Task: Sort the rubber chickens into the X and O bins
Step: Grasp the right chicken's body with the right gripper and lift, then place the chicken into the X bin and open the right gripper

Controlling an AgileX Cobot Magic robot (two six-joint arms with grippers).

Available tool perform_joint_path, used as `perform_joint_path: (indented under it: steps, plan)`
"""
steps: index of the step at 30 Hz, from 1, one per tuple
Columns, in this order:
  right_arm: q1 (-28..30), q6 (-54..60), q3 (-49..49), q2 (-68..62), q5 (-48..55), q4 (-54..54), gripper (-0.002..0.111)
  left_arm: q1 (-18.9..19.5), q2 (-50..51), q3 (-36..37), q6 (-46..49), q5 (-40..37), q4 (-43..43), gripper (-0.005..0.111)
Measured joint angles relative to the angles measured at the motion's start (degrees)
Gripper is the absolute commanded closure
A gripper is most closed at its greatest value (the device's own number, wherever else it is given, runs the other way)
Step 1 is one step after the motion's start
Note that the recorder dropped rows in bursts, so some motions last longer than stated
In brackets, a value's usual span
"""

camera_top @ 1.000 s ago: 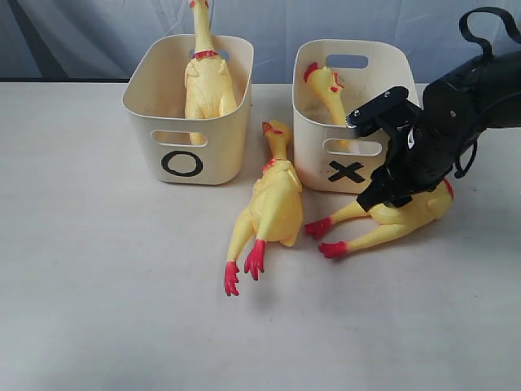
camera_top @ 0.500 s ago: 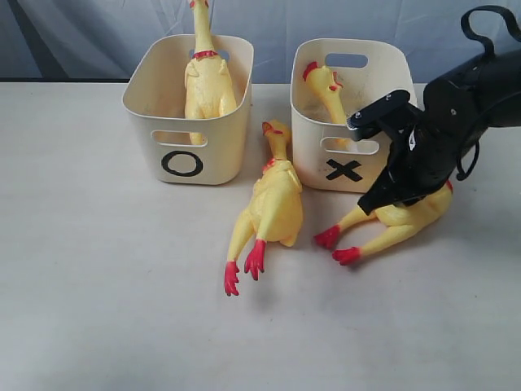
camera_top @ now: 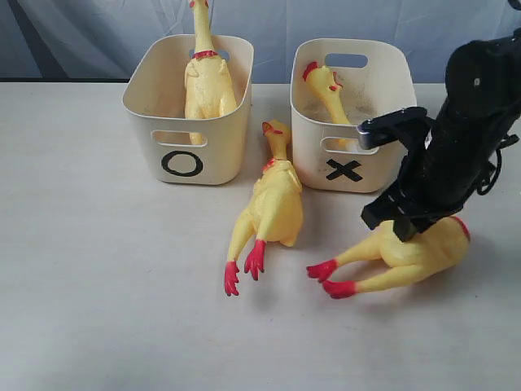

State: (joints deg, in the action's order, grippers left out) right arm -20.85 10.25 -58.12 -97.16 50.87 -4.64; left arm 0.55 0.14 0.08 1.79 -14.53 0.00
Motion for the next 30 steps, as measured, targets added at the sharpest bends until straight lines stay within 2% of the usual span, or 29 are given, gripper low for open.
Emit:
perform_joint_path:
  steps: [10,14,20,30]
  plan:
    - [0.0,27.2,0.2,11.8,5.1,-36.5,0.109,0.0,0.0,0.0,0.0,0.0,0.0,0.107]
    - [0.0,33.5,-0.4,16.0,3.0,-45.9,0.109,0.0,0.0,0.0,0.0,0.0,0.0,0.107]
    - [0.0,35.1,-4.0,19.4,-8.3,-49.8,0.109,0.0,0.0,0.0,0.0,0.0,0.0,0.107]
    - [0.0,33.8,-6.4,19.2,-36.0,-50.5,0.109,0.0,0.0,0.0,0.0,0.0,0.0,0.107]
